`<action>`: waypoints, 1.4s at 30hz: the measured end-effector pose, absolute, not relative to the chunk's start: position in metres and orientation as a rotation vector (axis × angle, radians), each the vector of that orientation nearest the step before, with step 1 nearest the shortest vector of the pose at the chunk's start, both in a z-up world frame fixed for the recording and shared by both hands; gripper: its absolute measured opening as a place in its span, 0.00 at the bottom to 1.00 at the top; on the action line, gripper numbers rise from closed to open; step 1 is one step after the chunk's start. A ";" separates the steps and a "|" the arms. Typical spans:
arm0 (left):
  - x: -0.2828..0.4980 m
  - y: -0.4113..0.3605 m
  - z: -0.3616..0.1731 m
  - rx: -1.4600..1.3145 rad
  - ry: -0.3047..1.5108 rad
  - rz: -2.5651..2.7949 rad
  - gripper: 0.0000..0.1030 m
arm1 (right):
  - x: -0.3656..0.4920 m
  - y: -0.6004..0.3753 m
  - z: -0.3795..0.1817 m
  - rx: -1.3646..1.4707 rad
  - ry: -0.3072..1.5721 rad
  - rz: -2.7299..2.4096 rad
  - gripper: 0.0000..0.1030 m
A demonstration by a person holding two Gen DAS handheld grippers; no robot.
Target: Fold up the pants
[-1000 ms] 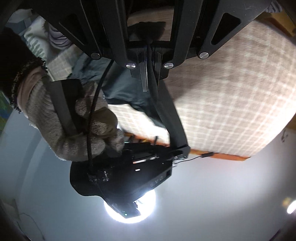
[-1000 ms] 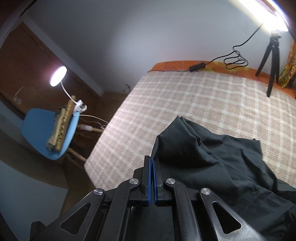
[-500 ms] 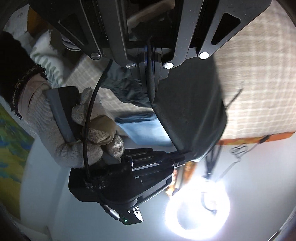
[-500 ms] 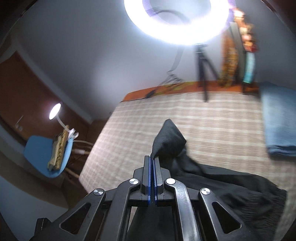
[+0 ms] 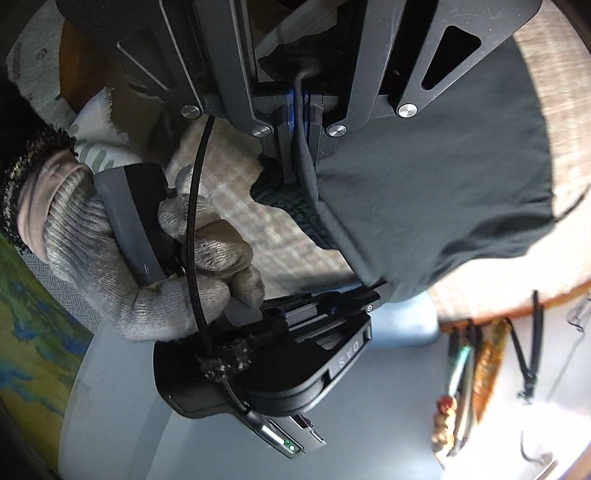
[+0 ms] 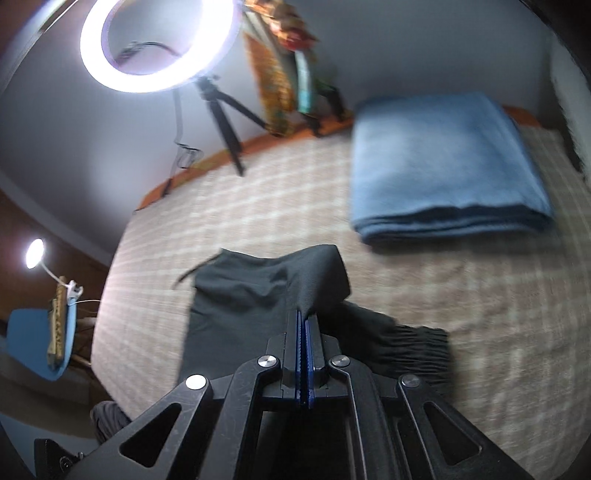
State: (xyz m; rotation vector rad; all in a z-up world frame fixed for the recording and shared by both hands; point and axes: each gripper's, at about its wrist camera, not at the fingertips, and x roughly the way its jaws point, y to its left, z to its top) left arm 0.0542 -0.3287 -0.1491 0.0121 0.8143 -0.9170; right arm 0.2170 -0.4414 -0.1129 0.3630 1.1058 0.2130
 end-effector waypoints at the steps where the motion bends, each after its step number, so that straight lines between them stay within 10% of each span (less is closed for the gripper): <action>1: 0.057 -0.335 -0.152 0.007 0.823 -0.920 0.01 | 0.218 -0.447 -0.117 0.363 1.107 0.205 0.00; 9: 0.056 -0.363 -0.159 0.019 0.846 -0.935 0.03 | 0.227 -0.469 -0.133 0.323 1.123 0.161 0.00; 16: 0.025 -0.343 -0.147 0.086 0.852 -0.991 0.25 | 0.231 -0.473 -0.153 0.275 1.159 0.130 0.01; 18: 0.017 -0.320 -0.138 0.070 0.840 -0.978 0.28 | 0.230 -0.473 -0.151 0.254 1.159 0.127 0.10; 20: 0.015 -0.299 -0.132 0.048 0.834 -0.961 0.29 | 0.229 -0.475 -0.144 0.241 1.144 0.115 0.41; 29: 0.025 -0.213 -0.151 0.052 0.812 -0.738 0.29 | 0.227 -0.434 -0.092 0.119 1.048 0.230 0.41; 42: 0.002 -0.329 -0.195 0.168 0.851 -1.003 0.29 | 0.212 -0.391 -0.042 0.057 1.050 0.353 0.49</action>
